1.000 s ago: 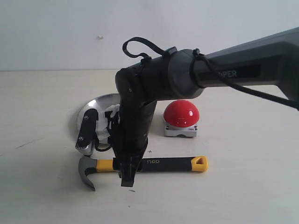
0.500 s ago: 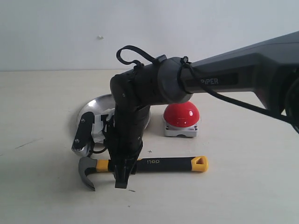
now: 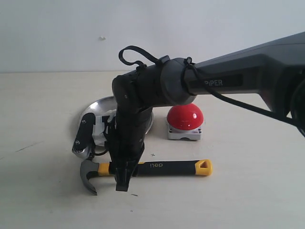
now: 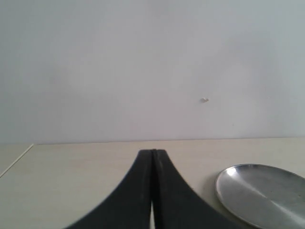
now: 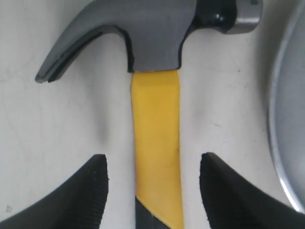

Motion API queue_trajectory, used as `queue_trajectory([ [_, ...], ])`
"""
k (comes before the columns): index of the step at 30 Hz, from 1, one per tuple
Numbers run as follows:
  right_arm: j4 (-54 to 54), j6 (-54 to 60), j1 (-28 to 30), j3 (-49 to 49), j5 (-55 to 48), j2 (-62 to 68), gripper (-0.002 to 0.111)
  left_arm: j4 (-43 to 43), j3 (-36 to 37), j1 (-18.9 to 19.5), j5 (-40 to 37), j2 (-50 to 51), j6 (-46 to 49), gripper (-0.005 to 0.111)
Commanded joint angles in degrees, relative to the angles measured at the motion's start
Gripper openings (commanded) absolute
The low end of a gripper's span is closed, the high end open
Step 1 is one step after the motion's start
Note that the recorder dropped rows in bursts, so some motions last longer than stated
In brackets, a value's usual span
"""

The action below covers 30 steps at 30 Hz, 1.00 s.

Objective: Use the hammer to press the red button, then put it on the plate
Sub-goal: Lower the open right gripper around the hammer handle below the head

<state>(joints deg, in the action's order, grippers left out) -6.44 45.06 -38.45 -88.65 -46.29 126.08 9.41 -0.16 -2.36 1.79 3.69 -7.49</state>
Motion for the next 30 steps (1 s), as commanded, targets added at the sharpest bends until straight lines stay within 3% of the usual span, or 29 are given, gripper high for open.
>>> queue_trajectory([
  [1, -0.63, -0.2, -0.14, -0.44, 1.24, -0.02, 0.055, 0.22, 0.16, 0.03, 0.64, -0.28, -0.25, 0.0],
  [30, 2.99, -6.54, -0.14, -0.44, -0.39, -0.02, 0.054, 0.22, 0.16, 0.03, 0.64, -0.28, -0.25, 0.0],
])
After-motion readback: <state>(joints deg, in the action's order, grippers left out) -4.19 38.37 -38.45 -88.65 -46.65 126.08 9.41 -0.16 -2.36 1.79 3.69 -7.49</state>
